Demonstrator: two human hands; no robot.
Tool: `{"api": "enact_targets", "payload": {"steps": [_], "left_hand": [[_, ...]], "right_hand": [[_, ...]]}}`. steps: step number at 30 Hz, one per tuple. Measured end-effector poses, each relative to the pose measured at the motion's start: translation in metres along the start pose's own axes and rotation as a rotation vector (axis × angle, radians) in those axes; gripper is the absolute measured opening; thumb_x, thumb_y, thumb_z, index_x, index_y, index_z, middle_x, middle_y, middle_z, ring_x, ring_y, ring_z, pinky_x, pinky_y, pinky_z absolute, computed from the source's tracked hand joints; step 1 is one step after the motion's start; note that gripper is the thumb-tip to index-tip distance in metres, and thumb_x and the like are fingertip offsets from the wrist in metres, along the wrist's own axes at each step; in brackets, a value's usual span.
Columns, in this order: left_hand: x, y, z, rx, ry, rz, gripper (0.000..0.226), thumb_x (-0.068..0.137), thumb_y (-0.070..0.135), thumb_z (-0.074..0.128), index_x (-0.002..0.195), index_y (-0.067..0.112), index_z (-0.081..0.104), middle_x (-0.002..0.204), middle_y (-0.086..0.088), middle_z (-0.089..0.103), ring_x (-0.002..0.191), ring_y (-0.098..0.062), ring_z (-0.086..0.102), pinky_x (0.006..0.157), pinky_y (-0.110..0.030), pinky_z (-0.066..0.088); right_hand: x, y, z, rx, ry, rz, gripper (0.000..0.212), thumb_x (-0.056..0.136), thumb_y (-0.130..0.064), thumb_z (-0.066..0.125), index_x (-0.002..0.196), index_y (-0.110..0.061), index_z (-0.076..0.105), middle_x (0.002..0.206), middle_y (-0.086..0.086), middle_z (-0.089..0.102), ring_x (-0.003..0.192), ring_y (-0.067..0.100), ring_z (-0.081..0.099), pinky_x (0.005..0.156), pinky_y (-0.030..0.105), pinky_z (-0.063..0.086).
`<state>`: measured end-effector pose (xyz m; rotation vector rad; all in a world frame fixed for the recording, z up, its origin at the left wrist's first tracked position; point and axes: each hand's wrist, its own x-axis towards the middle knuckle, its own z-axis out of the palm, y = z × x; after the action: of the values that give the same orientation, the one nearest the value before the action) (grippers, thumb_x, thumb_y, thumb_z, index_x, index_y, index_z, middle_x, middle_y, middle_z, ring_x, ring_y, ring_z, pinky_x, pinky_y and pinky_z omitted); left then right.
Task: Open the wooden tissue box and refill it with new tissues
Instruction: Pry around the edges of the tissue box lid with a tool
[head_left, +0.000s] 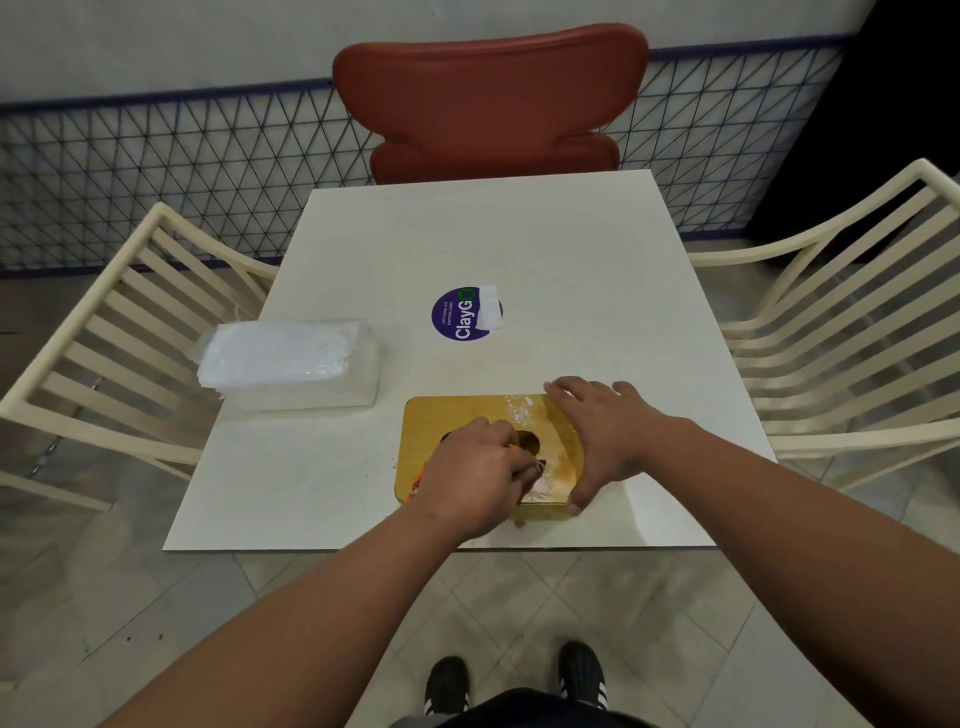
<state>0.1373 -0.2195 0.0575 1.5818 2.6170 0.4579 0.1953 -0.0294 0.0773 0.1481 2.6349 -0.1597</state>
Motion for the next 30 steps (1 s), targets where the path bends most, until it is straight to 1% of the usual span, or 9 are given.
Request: {"api": "enact_targets", "payload": {"steps": [2,4,8,13,18,21,23,27,30], "left_hand": [[0.0,0.002,0.003,0.011,-0.013,-0.015,0.028,0.094,0.043,0.05,0.102,0.032,0.074,0.094,0.003,0.062,0.085,-0.02,0.052,0.065,-0.029,0.036],[-0.002,0.006,0.005,0.004,0.012,-0.009,0.025,0.092,0.041,0.053,0.095,0.031,0.075,0.088,0.003,0.062,0.08,-0.02,0.053,0.061,-0.03,0.038],[-0.008,0.016,0.012,0.017,-0.031,0.09,0.026,0.087,0.042,0.053,0.087,0.031,0.077,0.079,0.005,0.061,0.069,-0.017,0.05,0.053,-0.027,0.037],[0.002,0.008,0.009,0.028,0.015,-0.078,0.03,0.092,0.044,0.048,0.093,0.031,0.075,0.086,0.003,0.062,0.078,-0.02,0.052,0.061,-0.033,0.044],[-0.01,0.018,0.012,0.032,-0.041,0.083,0.026,0.087,0.043,0.053,0.088,0.032,0.076,0.078,0.006,0.06,0.069,-0.016,0.05,0.053,-0.025,0.036],[-0.002,0.008,0.009,0.012,0.001,-0.043,0.028,0.091,0.045,0.051,0.094,0.032,0.075,0.087,0.005,0.063,0.078,-0.019,0.053,0.062,-0.031,0.045],[0.0,0.006,0.008,-0.002,0.003,-0.114,0.028,0.092,0.044,0.05,0.097,0.031,0.075,0.091,0.004,0.063,0.083,-0.021,0.053,0.067,-0.034,0.046],[-0.009,0.02,0.011,-0.006,-0.052,0.053,0.022,0.085,0.04,0.057,0.088,0.031,0.076,0.079,0.006,0.061,0.071,-0.018,0.052,0.054,-0.025,0.038],[-0.004,0.014,0.011,0.005,-0.023,0.035,0.026,0.087,0.042,0.053,0.093,0.031,0.076,0.083,0.006,0.063,0.074,-0.018,0.051,0.058,-0.029,0.043]], "right_hand": [[0.0,-0.001,0.003,-0.014,-0.004,-0.007,0.145,0.046,-0.073,0.078,0.154,-0.019,-0.003,0.16,0.0,0.004,0.145,0.023,0.015,0.116,0.048,0.016],[0.001,-0.002,0.006,-0.012,0.011,-0.014,0.143,0.046,-0.072,0.079,0.153,-0.018,0.001,0.158,0.001,0.009,0.143,0.023,0.02,0.114,0.047,0.021],[0.003,-0.001,0.005,-0.018,0.027,-0.032,0.14,0.045,-0.073,0.078,0.152,-0.019,0.006,0.155,0.0,0.015,0.14,0.024,0.025,0.113,0.047,0.023],[0.003,0.001,0.006,-0.003,0.032,-0.039,0.139,0.044,-0.073,0.079,0.151,-0.019,0.008,0.154,0.0,0.017,0.138,0.023,0.028,0.111,0.047,0.026],[0.004,0.003,0.009,0.013,0.047,-0.044,0.139,0.043,-0.074,0.078,0.151,-0.02,0.009,0.153,-0.001,0.018,0.137,0.023,0.03,0.111,0.048,0.026],[0.003,0.005,0.01,0.024,0.045,-0.045,0.139,0.042,-0.073,0.079,0.151,-0.021,0.009,0.153,-0.002,0.019,0.136,0.024,0.03,0.111,0.047,0.026],[0.004,0.004,0.009,0.028,0.044,-0.044,0.14,0.041,-0.073,0.08,0.151,-0.021,0.01,0.152,-0.002,0.02,0.135,0.023,0.031,0.111,0.047,0.026],[0.003,0.003,0.009,0.022,0.056,-0.042,0.139,0.042,-0.073,0.079,0.151,-0.021,0.01,0.152,-0.002,0.02,0.136,0.023,0.031,0.111,0.048,0.025],[0.003,0.003,0.009,0.025,0.055,-0.038,0.14,0.043,-0.073,0.079,0.151,-0.021,0.007,0.154,-0.002,0.017,0.138,0.024,0.028,0.112,0.049,0.023]]}}
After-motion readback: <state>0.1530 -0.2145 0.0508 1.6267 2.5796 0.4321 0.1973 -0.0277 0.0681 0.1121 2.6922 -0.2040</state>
